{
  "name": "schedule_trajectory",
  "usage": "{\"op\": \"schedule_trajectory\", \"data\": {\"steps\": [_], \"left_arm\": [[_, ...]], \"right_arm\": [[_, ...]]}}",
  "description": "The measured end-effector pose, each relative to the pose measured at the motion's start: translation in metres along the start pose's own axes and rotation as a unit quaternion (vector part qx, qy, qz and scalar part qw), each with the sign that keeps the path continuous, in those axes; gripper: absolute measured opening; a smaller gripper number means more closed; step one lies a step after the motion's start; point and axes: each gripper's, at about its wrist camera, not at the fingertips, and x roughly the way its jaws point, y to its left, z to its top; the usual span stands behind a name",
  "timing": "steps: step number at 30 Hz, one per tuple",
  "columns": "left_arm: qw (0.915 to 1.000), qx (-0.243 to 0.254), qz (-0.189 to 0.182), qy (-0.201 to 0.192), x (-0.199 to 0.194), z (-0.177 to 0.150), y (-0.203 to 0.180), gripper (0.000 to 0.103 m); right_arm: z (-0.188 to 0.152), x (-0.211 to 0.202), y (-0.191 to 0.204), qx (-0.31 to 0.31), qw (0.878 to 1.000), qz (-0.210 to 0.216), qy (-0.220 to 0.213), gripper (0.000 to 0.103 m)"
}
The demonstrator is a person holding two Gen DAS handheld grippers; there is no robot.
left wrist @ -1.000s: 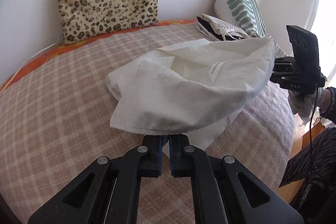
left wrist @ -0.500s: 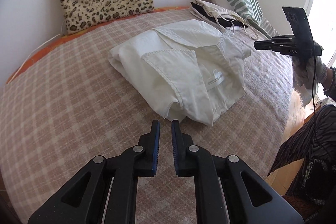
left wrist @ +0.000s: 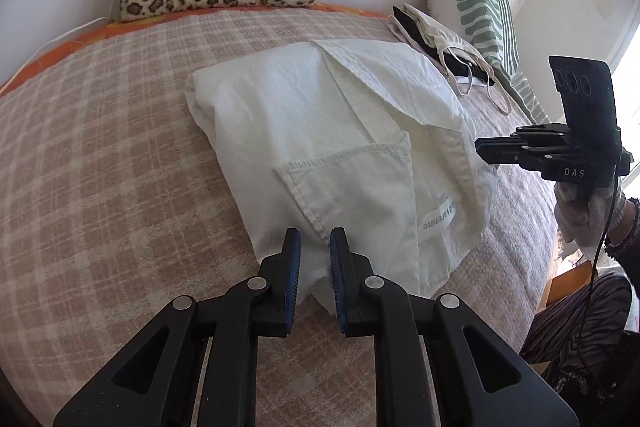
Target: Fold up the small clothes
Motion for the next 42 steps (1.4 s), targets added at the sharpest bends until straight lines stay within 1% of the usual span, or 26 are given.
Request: {"op": "schedule_trajectory", "data": {"steps": [3,6,8,10,12,13,14,15,16,17,18,20,21,22,25,27,28,29,31,32,33,34,35,37,39,42], "left_arm": [[1.0000,-0.007,-0.005,-0.004,0.001,-0.004,0.002,0.014],[0.9996,-0.019,-0.021,-0.003,-0.011,0.000,0.006,0.014],[0.9983,-0.040,-0.039,-0.015,-0.025,0.001,0.016,0.014],[0.9971,-0.059,-0.040,-0.026,-0.035,0.002,0.028,0.014],[0.9951,-0.083,-0.042,-0.033,-0.041,0.006,0.046,0.014],[0.9940,-0.096,-0.038,-0.037,-0.042,0.009,0.056,0.014],[0.9922,-0.112,-0.037,-0.041,-0.043,0.013,0.066,0.014],[0.9900,-0.128,-0.040,-0.044,-0.043,0.018,0.075,0.014],[0.9878,-0.141,-0.046,-0.047,-0.043,0.023,0.083,0.014],[0.9860,-0.151,-0.049,-0.050,-0.042,0.028,0.089,0.014],[0.9847,-0.157,-0.055,-0.053,-0.041,0.035,0.095,0.014],[0.9811,-0.172,-0.073,-0.051,-0.036,0.044,0.105,0.028],[0.9783,-0.183,-0.084,-0.047,-0.032,0.048,0.109,0.043],[0.9750,-0.195,-0.097,-0.042,-0.027,0.051,0.114,0.047],[0.9665,-0.226,-0.120,-0.024,-0.008,0.059,0.126,0.047],[0.9598,-0.240,-0.145,-0.009,0.005,0.061,0.132,0.047],[0.9579,-0.245,-0.150,-0.006,0.010,0.061,0.133,0.047],[0.9560,-0.251,-0.152,-0.004,0.014,0.062,0.135,0.047],[0.9525,-0.259,-0.160,-0.001,0.021,0.063,0.137,0.047],[0.9520,-0.260,-0.161,-0.003,0.023,0.063,0.137,0.045],[0.9524,-0.259,-0.160,-0.006,0.023,0.064,0.137,0.045],[0.9519,-0.260,-0.162,-0.011,0.023,0.065,0.137,0.045],[0.9510,-0.261,-0.164,-0.016,0.022,0.065,0.137,0.043],[0.9524,-0.258,-0.161,-0.018,0.022,0.068,0.135,0.021],[0.9559,-0.248,-0.156,-0.020,0.022,0.069,0.132,0.011],[0.9621,-0.233,-0.138,-0.029,0.021,0.072,0.127,0.008]], "right_arm": [[-0.017,0.015,-0.019,0.018,0.999,-0.022,0.037,0.013],[-0.018,0.008,-0.024,0.012,0.999,-0.022,0.042,0.013],[-0.012,-0.009,-0.021,0.010,0.999,-0.022,0.025,0.013],[-0.004,-0.028,-0.012,0.002,1.000,-0.019,0.000,0.015],[0.007,-0.045,0.005,-0.014,0.999,-0.029,-0.031,0.019],[0.011,-0.050,0.017,-0.022,0.999,-0.019,-0.042,0.019],[0.015,-0.054,0.030,-0.032,0.998,-0.014,-0.050,0.024],[0.019,-0.055,0.045,-0.042,0.997,-0.010,-0.057,0.036],[0.021,-0.054,0.059,-0.050,0.997,0.003,-0.056,0.042],[0.022,-0.049,0.073,-0.058,0.997,0.020,-0.049,0.048],[0.023,-0.042,0.086,-0.062,0.997,0.031,-0.037,0.049],[0.022,-0.023,0.104,-0.055,0.997,0.052,-0.012,0.049],[0.020,-0.011,0.108,-0.040,0.997,0.065,0.005,0.051],[0.017,0.001,0.110,-0.023,0.997,0.074,0.024,0.052],[0.010,0.033,0.108,0.022,0.995,0.082,0.050,0.052],[0.007,0.052,0.104,0.065,0.988,0.120,0.069,0.052],[0.006,0.060,0.103,0.082,0.984,0.137,0.077,0.052],[0.005,0.067,0.103,0.088,0.982,0.141,0.084,0.052],[0.005,0.077,0.108,0.078,0.985,0.126,0.090,0.052],[0.005,0.081,0.111,0.068,0.985,0.123,0.100,0.050],[0.005,0.084,0.114,0.062,0.984,0.121,0.111,0.023],[0.005,0.087,0.115,0.059,0.982,0.125,0.127,0.007],[0.006,0.088,0.113,0.061,0.980,0.132,0.138,0.005],[0.007,0.082,0.113,0.048,0.978,0.134,0.150,0.005],[0.008,0.073,0.115,0.026,0.978,0.130,0.162,0.004],[0.009,0.067,0.113,0.008,0.974,0.130,0.185,0.003]]}}
